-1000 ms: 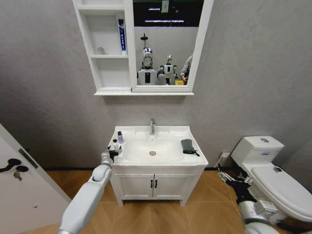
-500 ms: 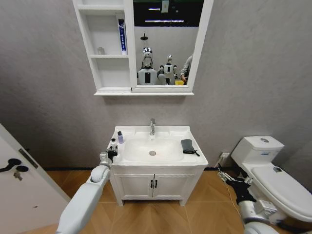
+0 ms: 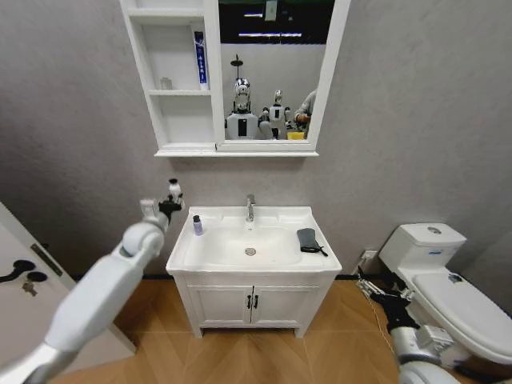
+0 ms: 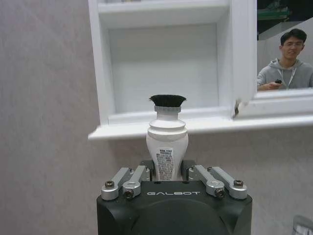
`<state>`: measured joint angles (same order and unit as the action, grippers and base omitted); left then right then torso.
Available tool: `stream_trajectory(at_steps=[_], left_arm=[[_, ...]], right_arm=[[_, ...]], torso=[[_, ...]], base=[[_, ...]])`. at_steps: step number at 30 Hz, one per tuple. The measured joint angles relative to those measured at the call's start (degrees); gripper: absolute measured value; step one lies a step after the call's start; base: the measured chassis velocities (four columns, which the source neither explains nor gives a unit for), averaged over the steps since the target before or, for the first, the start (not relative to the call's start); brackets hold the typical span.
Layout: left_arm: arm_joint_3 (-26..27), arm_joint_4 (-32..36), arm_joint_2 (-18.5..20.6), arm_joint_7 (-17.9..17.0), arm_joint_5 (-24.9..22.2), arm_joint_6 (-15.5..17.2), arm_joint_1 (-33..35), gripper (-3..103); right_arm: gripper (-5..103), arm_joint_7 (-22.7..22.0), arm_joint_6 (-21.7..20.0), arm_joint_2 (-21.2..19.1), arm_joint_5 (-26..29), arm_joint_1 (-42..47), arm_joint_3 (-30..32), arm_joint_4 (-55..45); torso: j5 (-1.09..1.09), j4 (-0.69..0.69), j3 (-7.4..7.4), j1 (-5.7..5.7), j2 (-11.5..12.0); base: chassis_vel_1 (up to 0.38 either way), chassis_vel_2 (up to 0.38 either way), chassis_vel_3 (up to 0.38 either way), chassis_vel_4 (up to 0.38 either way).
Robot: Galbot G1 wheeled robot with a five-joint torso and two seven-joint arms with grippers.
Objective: Move facial cleanser and shampoo from washbasin to cabinet, then wipe washbasin with towel.
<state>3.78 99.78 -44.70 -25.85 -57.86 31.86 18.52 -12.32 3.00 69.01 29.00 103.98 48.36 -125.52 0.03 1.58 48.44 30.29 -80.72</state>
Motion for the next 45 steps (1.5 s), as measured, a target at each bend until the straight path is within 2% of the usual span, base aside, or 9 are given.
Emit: stream_trajectory(at_steps=[4,6,7,9,11,14,21,29,45], left_arm=[[-3.6,-4.5,0.1,1.1,-1.9,2.3,-8.7,29],[-7.5,-10.9,-2.2,2.0,-3.1,4.5,-18.9,29],[-7.5,-10.9,-2.2,2.0,-3.1,4.5,-18.9,29],[-10.6,-16.1,-4.8,2.7,-3.8,6.0,-25.2,29],[-11.9,-18.7,-6.1,3.2,-3.6,6.3,-27.1,29],[-15.1,-29.5,-11.1,5.1,-1.1,6.7,-32.4,29],[-15.9,-42.4,-17.5,8.5,4.7,4.5,-36.9,29],[-11.9,-55.5,-24.0,13.0,14.9,0.1,-40.0,29],[-6.1,-66.1,-29.9,18.2,25.8,-7.8,-41.0,29]], right_arm=[[100,0.0,0.0,0.2,0.0,0.3,0.2,-0.4],[100,0.1,0.0,0.1,0.1,0.4,0.8,-0.8],[100,0.1,0.0,0.1,0.1,0.4,0.8,-0.8],[100,0.1,0.0,-0.1,0.4,0.3,1.1,-0.9],[100,0.1,0.0,-0.1,0.5,0.3,1.2,-1.0],[100,0.2,0.1,0.0,0.7,0.1,1.1,-1.0],[100,0.4,0.3,0.0,1.0,-0.3,1.4,-0.3],[100,1.1,1.1,-0.2,1.8,-0.2,2.3,0.8],[100,1.2,1.7,-1.5,2.2,-1.0,2.1,2.5]], torso=[[-0.04,0.01,0.01,0.0,0.0],[-0.03,0.01,0.01,0.01,0.0],[-0.03,0.01,0.01,0.01,0.0],[0.01,0.02,0.0,0.0,0.0],[-0.02,0.02,0.01,0.0,0.0],[-0.03,0.0,0.01,0.01,0.0],[-0.02,0.01,0.02,0.01,0.0],[-0.03,0.0,0.01,0.01,0.0],[-0.02,-0.01,0.01,0.01,0.0]], base=[[0.0,0.0,0.0,0.0],[0.0,0.0,0.0,0.0],[0.0,0.0,0.0,0.0],[0.0,0.0,0.0,0.0],[0.0,0.0,0.0,0.0],[0.0,0.0,0.0,0.0],[0.0,0.0,0.0,0.0],[0.0,0.0,0.0,0.0],[0.0,0.0,0.0,0.0]])
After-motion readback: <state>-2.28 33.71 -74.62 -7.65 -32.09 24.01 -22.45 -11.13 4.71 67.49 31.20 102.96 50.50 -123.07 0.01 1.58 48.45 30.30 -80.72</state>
